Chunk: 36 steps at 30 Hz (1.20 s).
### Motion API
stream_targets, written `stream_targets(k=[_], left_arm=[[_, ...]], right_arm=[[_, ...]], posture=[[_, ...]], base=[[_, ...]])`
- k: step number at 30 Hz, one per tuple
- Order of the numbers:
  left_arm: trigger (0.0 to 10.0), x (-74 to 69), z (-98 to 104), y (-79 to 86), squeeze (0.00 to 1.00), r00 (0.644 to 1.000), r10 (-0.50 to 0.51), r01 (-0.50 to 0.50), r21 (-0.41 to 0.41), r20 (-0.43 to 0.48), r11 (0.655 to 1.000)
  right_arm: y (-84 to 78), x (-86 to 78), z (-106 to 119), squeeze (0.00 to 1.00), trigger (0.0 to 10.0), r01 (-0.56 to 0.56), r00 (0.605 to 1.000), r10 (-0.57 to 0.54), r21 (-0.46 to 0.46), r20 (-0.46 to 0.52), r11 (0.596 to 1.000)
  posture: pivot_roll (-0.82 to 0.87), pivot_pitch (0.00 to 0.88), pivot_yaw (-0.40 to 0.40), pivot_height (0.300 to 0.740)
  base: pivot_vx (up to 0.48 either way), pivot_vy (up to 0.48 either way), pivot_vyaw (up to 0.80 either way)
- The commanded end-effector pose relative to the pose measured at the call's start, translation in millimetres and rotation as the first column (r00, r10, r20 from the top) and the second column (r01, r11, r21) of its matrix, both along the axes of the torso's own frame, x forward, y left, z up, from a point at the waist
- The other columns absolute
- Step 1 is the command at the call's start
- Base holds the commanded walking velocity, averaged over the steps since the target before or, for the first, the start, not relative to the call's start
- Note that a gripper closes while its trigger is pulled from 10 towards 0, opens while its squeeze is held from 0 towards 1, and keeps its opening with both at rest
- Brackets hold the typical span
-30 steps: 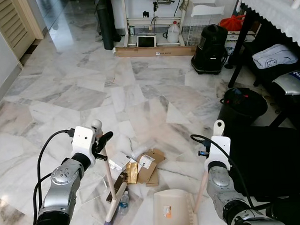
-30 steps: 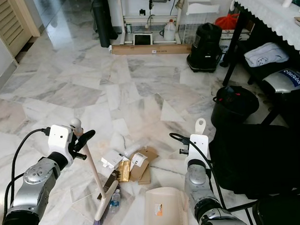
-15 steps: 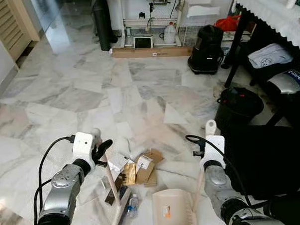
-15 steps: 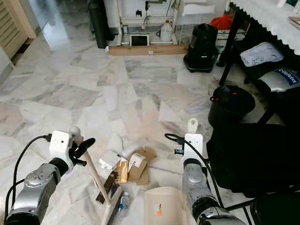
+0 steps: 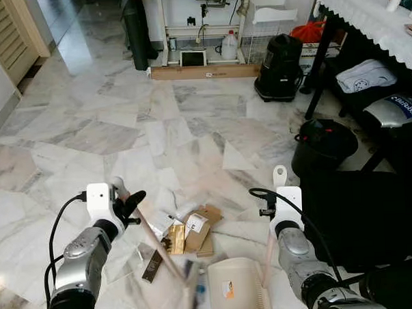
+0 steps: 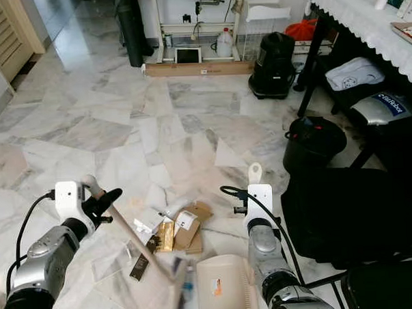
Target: Sweep floor
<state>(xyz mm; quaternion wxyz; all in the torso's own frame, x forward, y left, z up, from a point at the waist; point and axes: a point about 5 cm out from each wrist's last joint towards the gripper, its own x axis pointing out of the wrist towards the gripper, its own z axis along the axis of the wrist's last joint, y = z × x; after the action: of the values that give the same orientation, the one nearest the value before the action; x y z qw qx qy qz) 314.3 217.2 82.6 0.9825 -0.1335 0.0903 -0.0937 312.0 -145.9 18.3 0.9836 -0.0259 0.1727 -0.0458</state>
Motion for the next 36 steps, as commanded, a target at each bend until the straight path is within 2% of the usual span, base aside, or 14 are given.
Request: stream_targets(k=[1, 3, 6, 9, 13, 14, 15, 16, 18, 22, 26, 32, 35, 36], left_arm=[[10.0, 3.6, 2.8, -4.9, 0.00, 1.000, -0.024, 0.024, -0.131, 0.005, 0.991], [10.0, 6.0, 7.4, -5.9, 0.00, 0.999, -0.039, 0.040, -0.191, 0.011, 0.981], [10.0, 8.6, 13.1, -7.4, 0.00, 0.999, -0.048, 0.052, -0.239, 0.025, 0.970], [10.0, 11.0, 19.7, -6.0, 0.00, 0.998, -0.029, 0.039, -0.244, 0.048, 0.969], [10.0, 14.1, 35.0, -2.5, 0.00, 0.993, 0.011, 0.012, -0.185, 0.121, 0.983], [10.0, 15.6, 46.8, 1.0, 0.00, 0.982, 0.047, -0.020, -0.147, 0.182, 0.989], [10.0, 15.6, 46.8, 1.0, 0.00, 0.982, 0.047, -0.020, -0.147, 0.182, 0.989], [10.0, 17.0, 60.3, 5.2, 0.00, 0.965, 0.088, -0.059, -0.122, 0.247, 0.991], [10.0, 17.4, 67.8, 6.3, 0.00, 0.954, 0.100, -0.073, -0.104, 0.284, 0.992], [10.0, 17.8, 87.8, 4.2, 0.00, 0.917, 0.102, -0.100, -0.026, 0.385, 0.995], [10.0, 18.4, 97.6, 0.5, 0.00, 0.895, 0.097, -0.122, 0.030, 0.436, 0.992], [10.0, 18.6, 101.4, -5.1, 0.00, 0.872, 0.086, -0.155, 0.105, 0.482, 0.982], [10.0, 17.9, 100.6, -6.1, 0.00, 0.869, 0.073, -0.159, 0.137, 0.489, 0.978], [10.0, 17.8, 97.1, -6.9, 0.00, 0.878, 0.060, -0.152, 0.157, 0.475, 0.976]], right_arm=[[6.7, -20.3, -25.8, 0.00, 10.0, -0.030, 0.989, 0.033, 0.025, -0.146, 0.999], [7.2, -20.4, -25.8, 0.00, 10.0, -0.030, 0.989, 0.033, 0.027, -0.146, 0.999], [7.1, -19.9, -25.4, 0.00, 10.0, -0.028, 0.989, 0.032, 0.029, -0.146, 0.999], [6.6, -19.2, -24.7, 0.00, 10.0, -0.025, 0.989, 0.029, 0.031, -0.143, 0.999], [4.4, -15.5, -20.5, 0.00, 10.0, -0.009, 0.993, 0.015, 0.052, -0.117, 0.999], [3.6, -13.0, -17.8, 0.00, 10.0, 0.002, 0.995, 0.006, 0.078, -0.103, 0.997], [3.6, -13.0, -17.8, 0.00, 10.0, 0.002, 0.995, 0.006, 0.078, -0.103, 0.997], [3.4, -10.7, -15.2, 0.00, 10.0, 0.016, 0.996, -0.005, 0.120, -0.088, 0.993], [3.7, -9.5, -13.6, 0.00, 10.0, 0.016, 0.997, -0.006, 0.139, -0.077, 0.990], [4.8, -6.5, -9.2, 0.00, 10.0, 0.029, 0.999, -0.021, 0.244, -0.036, 0.969], [5.0, -5.1, -7.1, 0.00, 10.0, 0.019, 1.000, -0.015, 0.272, -0.018, 0.962], [5.1, -3.3, -3.1, 0.00, 10.0, -0.003, 1.000, -0.006, 0.323, 0.028, 0.946], [4.0, -3.4, -2.7, 0.00, 10.0, -0.001, 0.999, -0.012, 0.338, 0.036, 0.941], [3.2, -3.4, -2.4, 0.00, 10.0, -0.001, 0.999, -0.013, 0.344, 0.041, 0.939]], posture=[[0.05, 0.104, -0.037, 0.740], [0.05, 0.104, -0.037, 0.740], [0.05, 0.106, -0.036, 0.740], [0.05, 0.107, -0.037, 0.740], [0.06, 0.105, -0.039, 0.740], [0.06, 0.103, -0.038, 0.740], [0.06, 0.103, -0.038, 0.740], [0.06, 0.100, -0.038, 0.740], [0.07, 0.097, -0.038, 0.740], [0.07, 0.089, -0.038, 0.740], [0.07, 0.082, -0.036, 0.740], [0.07, 0.075, -0.035, 0.740], [0.07, 0.074, -0.035, 0.740], [0.07, 0.074, -0.035, 0.740]], base=[[0.000, 0.000, 0.00], [0.000, 0.000, 0.00], [0.000, 0.000, 0.00], [0.000, 0.000, 0.00], [0.000, 0.000, 0.00], [0.000, 0.000, 0.00], [0.000, 0.000, 0.00], [0.000, 0.000, 0.00], [0.000, 0.000, 0.00], [0.000, 0.000, 0.00], [0.000, 0.000, 0.00], [0.000, 0.000, 0.00], [0.000, 0.000, 0.00], [0.000, 0.000, 0.00]])
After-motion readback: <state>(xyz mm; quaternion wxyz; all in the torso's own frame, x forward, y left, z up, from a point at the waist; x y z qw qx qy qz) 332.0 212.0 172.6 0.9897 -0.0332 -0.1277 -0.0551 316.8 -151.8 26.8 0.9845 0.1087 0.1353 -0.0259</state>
